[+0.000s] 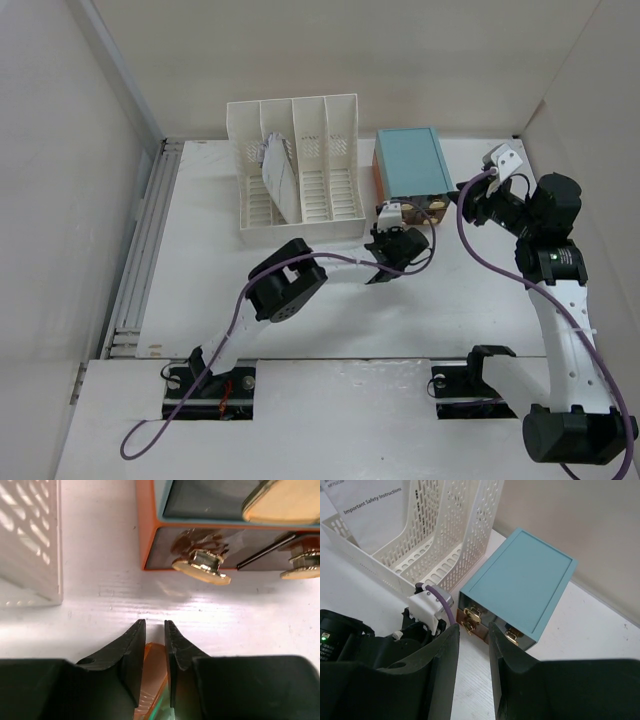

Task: Organize the desk

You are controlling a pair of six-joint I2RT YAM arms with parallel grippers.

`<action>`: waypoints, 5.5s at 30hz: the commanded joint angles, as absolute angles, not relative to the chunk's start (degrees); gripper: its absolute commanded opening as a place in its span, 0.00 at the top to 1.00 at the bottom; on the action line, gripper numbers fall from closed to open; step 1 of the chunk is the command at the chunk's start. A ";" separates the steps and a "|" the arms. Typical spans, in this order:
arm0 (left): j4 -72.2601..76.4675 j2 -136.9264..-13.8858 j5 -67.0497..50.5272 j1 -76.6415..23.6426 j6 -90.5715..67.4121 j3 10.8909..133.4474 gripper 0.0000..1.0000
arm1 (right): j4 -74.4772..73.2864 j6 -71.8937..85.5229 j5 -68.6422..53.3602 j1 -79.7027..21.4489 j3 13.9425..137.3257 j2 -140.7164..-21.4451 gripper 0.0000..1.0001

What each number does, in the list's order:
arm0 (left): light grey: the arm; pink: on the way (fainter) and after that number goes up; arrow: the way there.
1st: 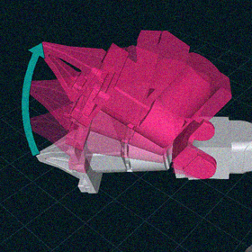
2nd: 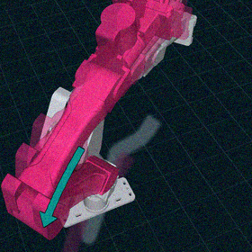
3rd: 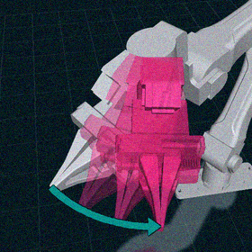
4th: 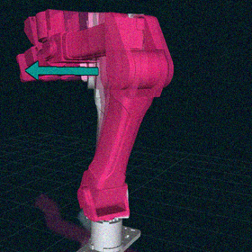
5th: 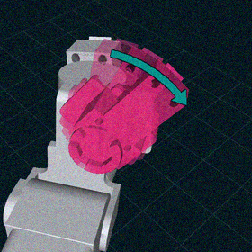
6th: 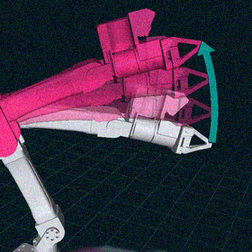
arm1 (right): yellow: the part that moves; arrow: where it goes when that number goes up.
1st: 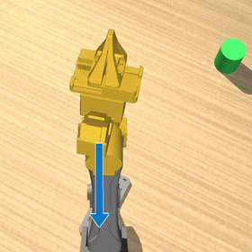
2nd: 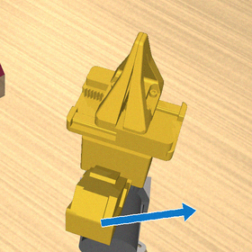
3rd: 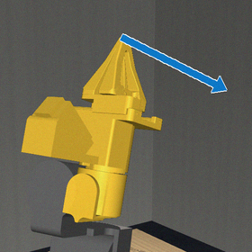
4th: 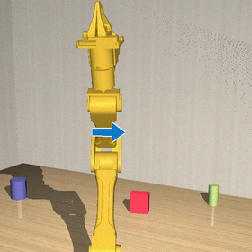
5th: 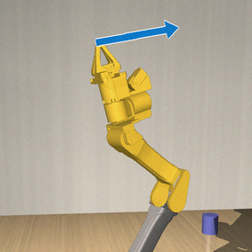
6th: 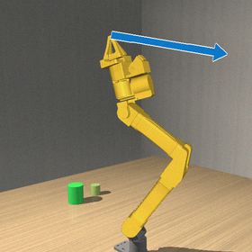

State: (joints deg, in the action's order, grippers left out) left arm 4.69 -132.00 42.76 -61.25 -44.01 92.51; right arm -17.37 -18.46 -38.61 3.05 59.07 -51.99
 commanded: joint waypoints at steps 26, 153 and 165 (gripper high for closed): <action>-2.90 -135.79 37.62 -55.90 -37.97 110.13 0.44 | -14.68 -18.19 -40.25 3.96 59.06 -51.24 0.65; -3.34 -135.88 28.12 -53.26 -50.79 105.57 0.44 | -15.73 -19.25 -41.40 6.06 59.06 -49.66 0.65; -3.87 -136.40 31.02 -52.73 -50.19 105.90 0.39 | -15.73 -19.25 -41.40 6.68 59.06 -49.13 0.65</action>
State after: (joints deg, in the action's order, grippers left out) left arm -0.80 -135.39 27.14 -55.46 -49.98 103.39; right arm -17.52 -19.29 -40.40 6.02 59.07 -50.33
